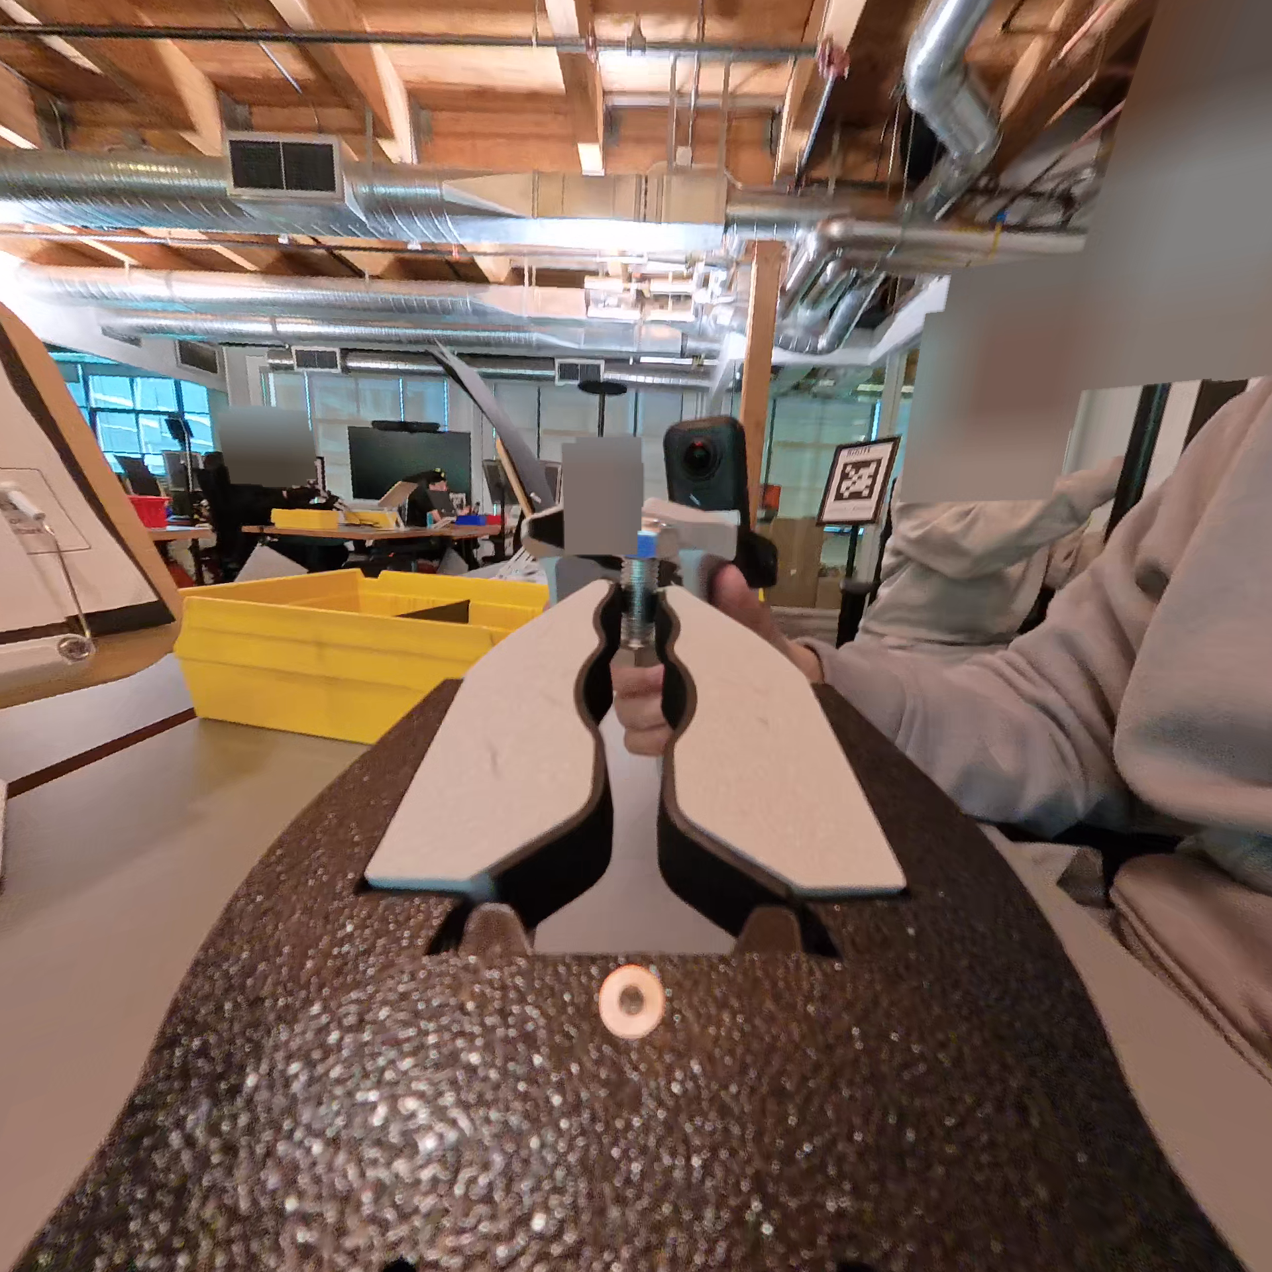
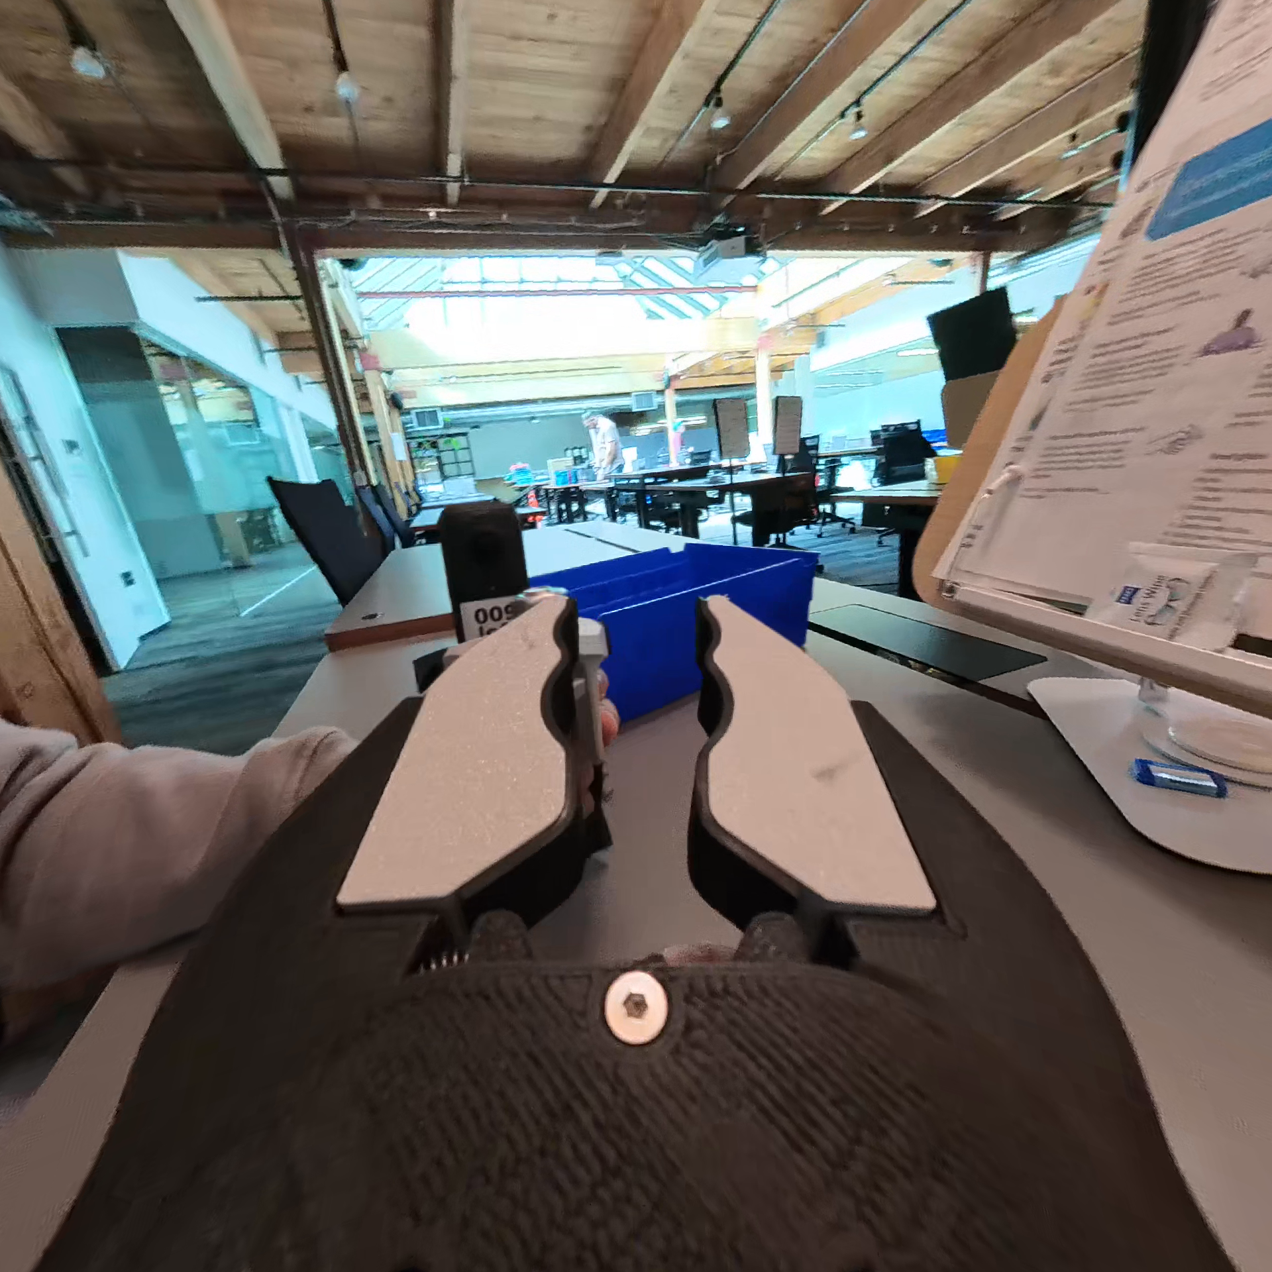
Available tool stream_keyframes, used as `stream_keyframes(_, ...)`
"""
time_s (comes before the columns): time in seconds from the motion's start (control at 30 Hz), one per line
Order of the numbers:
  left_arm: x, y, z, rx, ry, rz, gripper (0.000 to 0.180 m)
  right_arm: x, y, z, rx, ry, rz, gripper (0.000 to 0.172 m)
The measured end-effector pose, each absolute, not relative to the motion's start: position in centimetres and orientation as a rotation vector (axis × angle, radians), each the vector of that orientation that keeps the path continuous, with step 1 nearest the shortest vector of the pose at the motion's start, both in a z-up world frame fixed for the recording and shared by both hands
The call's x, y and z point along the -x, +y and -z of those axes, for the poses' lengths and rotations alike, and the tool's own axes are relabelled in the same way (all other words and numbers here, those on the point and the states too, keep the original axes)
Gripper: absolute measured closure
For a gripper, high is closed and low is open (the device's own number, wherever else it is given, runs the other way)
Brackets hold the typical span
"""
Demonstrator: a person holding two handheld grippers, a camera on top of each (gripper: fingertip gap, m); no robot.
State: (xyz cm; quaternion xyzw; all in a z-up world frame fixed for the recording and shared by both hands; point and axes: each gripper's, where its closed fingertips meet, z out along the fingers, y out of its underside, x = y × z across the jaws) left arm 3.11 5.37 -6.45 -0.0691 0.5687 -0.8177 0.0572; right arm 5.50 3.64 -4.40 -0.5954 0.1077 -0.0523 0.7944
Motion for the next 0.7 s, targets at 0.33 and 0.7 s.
stream_keyframes(0.33,-3.1,4.4,7.1,0.211,1.775,2.443,0.172,-3.2,6.2,4.9,1.345,0.131,0.145,0.136)
stream_keyframes(0.7,-3.7,5.1,6.9,0.25,1.73,2.428,0.172,-6.1,3.8,5.2,1.341,0.253,0.178,0.133)
